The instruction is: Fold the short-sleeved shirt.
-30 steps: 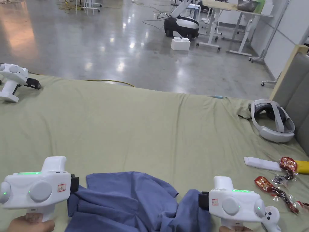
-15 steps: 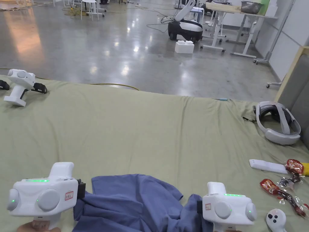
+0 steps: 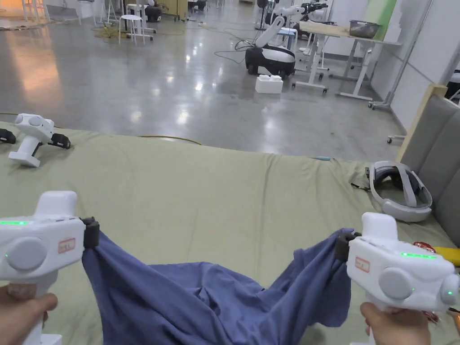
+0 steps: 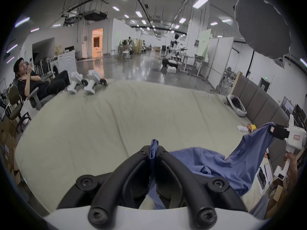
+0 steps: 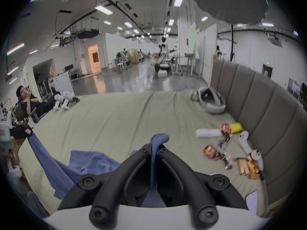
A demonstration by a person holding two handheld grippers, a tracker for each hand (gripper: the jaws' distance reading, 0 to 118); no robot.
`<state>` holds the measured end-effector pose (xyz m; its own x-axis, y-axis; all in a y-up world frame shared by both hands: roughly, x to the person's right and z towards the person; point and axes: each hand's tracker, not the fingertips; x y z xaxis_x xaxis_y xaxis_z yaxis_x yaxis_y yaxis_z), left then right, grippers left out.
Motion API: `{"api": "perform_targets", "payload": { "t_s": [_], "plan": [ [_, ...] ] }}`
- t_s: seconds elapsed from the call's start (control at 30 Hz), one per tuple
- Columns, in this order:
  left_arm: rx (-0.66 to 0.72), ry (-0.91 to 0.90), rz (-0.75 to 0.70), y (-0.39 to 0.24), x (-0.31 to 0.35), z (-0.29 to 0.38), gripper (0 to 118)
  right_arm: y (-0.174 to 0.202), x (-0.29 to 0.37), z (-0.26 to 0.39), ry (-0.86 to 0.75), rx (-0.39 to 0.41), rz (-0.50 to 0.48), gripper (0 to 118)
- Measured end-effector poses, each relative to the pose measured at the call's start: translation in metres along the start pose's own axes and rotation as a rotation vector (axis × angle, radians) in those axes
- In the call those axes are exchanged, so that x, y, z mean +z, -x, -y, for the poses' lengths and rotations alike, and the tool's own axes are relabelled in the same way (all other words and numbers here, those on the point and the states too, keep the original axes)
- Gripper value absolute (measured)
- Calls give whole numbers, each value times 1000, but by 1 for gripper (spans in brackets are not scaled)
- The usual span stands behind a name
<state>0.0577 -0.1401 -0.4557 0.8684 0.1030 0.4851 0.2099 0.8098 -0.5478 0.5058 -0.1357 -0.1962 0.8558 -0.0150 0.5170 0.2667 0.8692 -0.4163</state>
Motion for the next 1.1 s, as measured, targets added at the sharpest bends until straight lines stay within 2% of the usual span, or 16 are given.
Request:
{"api": "perform_targets", "payload": {
  "t_s": [0.1, 0.47, 0.7, 0.9, 1.1],
  "plan": [
    [-5, -58, -31, 15, 23, -23, 9, -6, 21, -23, -67, 35, 33, 6],
    [38, -205, -149, 78, 84, -109, 9, -26, 52, -102, -180, 43, 95, 6],
    [103, -210, -189, 109, 80, -145, 9, -22, 59, -136, -217, 33, 115, 6],
    [142, -199, -178, 115, 55, -164, 9, -6, 52, -161, -233, 49, 118, 6],
    [123, -219, -176, 101, 49, -193, 9, 8, 49, -207, -262, 91, 143, 6]
  ]
}}
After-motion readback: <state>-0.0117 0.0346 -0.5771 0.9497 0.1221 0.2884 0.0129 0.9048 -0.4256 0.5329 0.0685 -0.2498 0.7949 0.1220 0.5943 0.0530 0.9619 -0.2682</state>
